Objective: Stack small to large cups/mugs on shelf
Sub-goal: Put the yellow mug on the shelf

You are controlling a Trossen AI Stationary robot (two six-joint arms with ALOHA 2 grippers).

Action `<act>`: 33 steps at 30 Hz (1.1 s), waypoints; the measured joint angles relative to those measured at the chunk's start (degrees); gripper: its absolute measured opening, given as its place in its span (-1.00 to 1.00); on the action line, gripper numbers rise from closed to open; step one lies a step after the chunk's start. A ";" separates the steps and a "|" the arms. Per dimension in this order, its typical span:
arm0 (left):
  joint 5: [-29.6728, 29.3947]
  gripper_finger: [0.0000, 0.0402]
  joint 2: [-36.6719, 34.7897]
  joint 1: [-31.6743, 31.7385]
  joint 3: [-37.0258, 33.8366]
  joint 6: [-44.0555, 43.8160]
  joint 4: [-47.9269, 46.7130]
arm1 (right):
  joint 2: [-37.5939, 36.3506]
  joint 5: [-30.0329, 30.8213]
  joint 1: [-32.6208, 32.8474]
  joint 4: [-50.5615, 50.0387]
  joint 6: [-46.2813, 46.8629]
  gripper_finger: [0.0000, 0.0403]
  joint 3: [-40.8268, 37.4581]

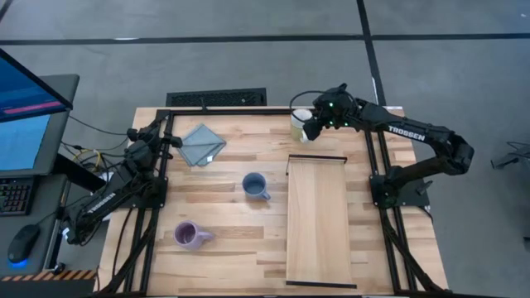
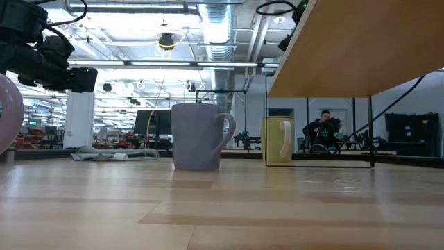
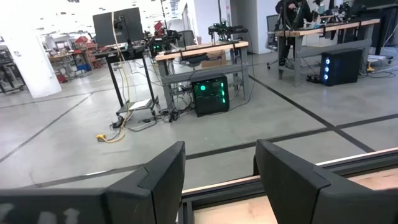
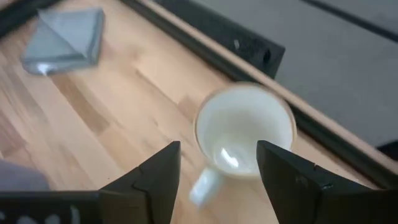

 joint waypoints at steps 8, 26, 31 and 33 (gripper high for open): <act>0.00 -0.06 0.00 0.00 0.00 0.00 0.00 | 0.00 -0.02 0.45 -1.18 0.74 0.16 -0.02; 0.00 -0.06 0.00 0.00 0.00 0.00 -0.02 | 0.24 1.57 4.32 -5.05 13.83 0.16 -0.02; 0.00 -0.06 0.00 0.00 0.01 0.00 -0.02 | 0.24 7.83 5.40 -5.25 13.98 0.16 -0.02; 0.00 -0.06 0.00 0.00 -0.01 0.00 -0.02 | 0.24 8.49 5.63 -5.25 14.01 0.16 -0.02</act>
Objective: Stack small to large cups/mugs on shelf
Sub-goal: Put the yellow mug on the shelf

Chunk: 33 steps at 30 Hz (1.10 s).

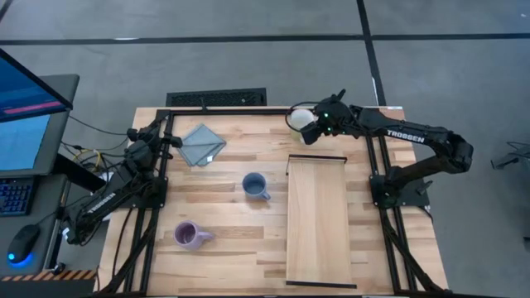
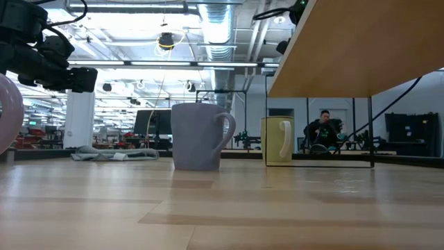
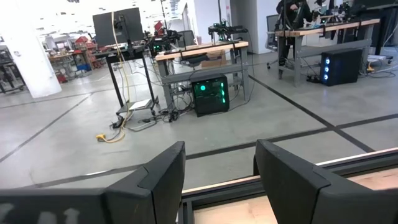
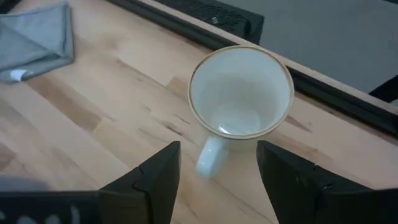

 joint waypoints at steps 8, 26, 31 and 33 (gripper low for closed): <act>0.00 -0.06 0.00 0.00 0.02 0.02 0.00 | 4.11 1.63 1.21 0.48 2.97 0.16 0.00; 0.00 -0.06 0.00 -0.02 0.02 0.00 0.00 | 15.47 2.24 1.12 3.53 7.92 0.16 -0.02; 0.00 -0.06 0.00 -0.02 0.02 0.00 0.00 | 17.36 2.27 1.12 3.51 8.05 0.15 -0.02; 0.00 -0.06 0.00 0.00 0.02 0.02 0.00 | 17.96 2.42 1.12 3.63 8.04 0.14 -0.02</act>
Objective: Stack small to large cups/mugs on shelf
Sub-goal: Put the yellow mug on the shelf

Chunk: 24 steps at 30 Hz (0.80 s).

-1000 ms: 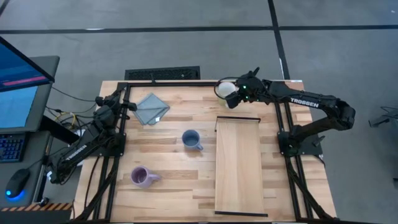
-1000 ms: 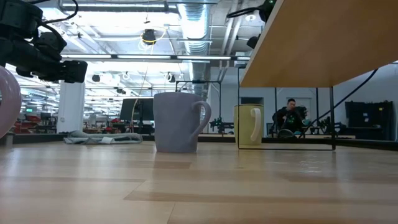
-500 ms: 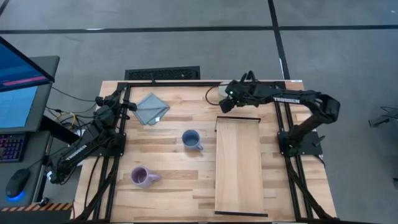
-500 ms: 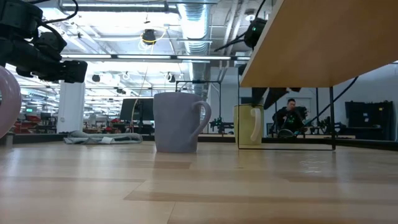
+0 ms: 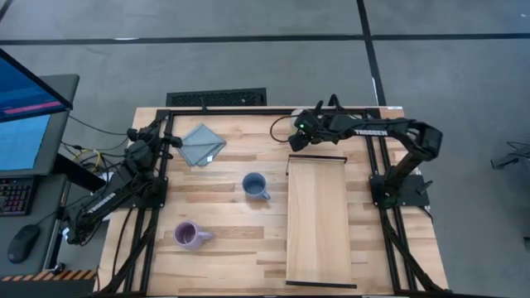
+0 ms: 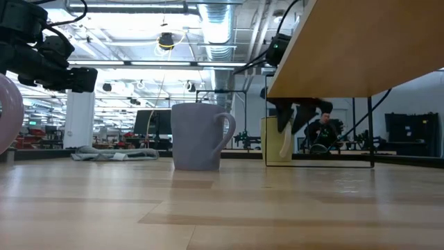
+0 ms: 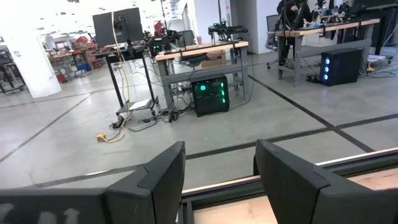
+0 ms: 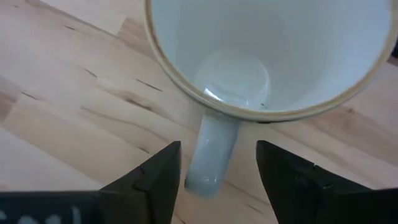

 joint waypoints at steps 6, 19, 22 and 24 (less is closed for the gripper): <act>0.00 -0.06 -0.02 -0.02 0.00 0.00 0.00 | 0.66 0.38 0.00 0.26 -0.02 -0.03 0.00; 0.00 -0.06 -0.01 -0.02 0.00 -0.02 0.00 | 0.64 1.51 0.24 0.31 -1.67 -0.62 0.00; 0.00 -0.06 0.00 0.00 0.00 -0.02 0.00 | 0.62 1.32 0.33 0.31 -2.59 -0.68 0.00; 0.00 -0.06 0.00 -0.02 -0.02 -0.02 0.00 | 0.61 1.30 0.35 0.31 -2.60 -0.68 0.00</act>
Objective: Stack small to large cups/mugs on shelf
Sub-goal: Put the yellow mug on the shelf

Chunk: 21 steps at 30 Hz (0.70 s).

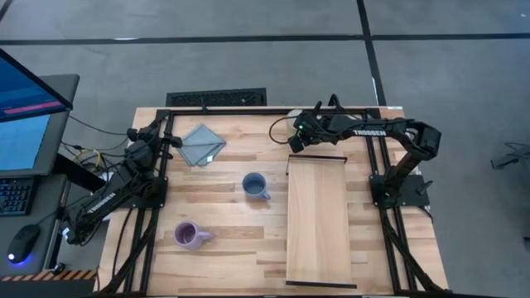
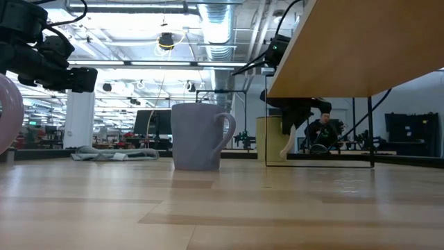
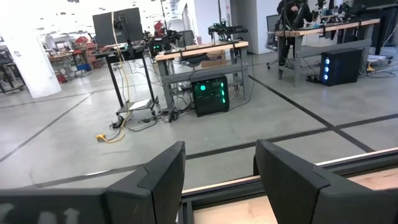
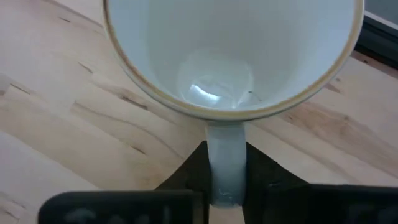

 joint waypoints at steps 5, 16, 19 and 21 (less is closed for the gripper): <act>0.00 -0.06 -0.02 0.00 0.02 0.00 0.00 | -0.02 -0.20 0.00 0.00 0.00 -0.65 0.00; 0.02 -0.06 -0.01 0.00 0.02 0.00 0.00 | -0.04 -0.17 -0.02 -0.08 -1.70 -0.68 0.00; 0.00 -0.06 0.00 0.00 0.02 0.00 0.00 | -0.06 -0.18 -0.02 -0.28 -1.98 -0.67 0.00; 0.00 -0.06 -0.01 0.01 0.01 0.00 0.00 | -0.06 -0.19 -0.02 -0.31 -2.00 -0.68 0.00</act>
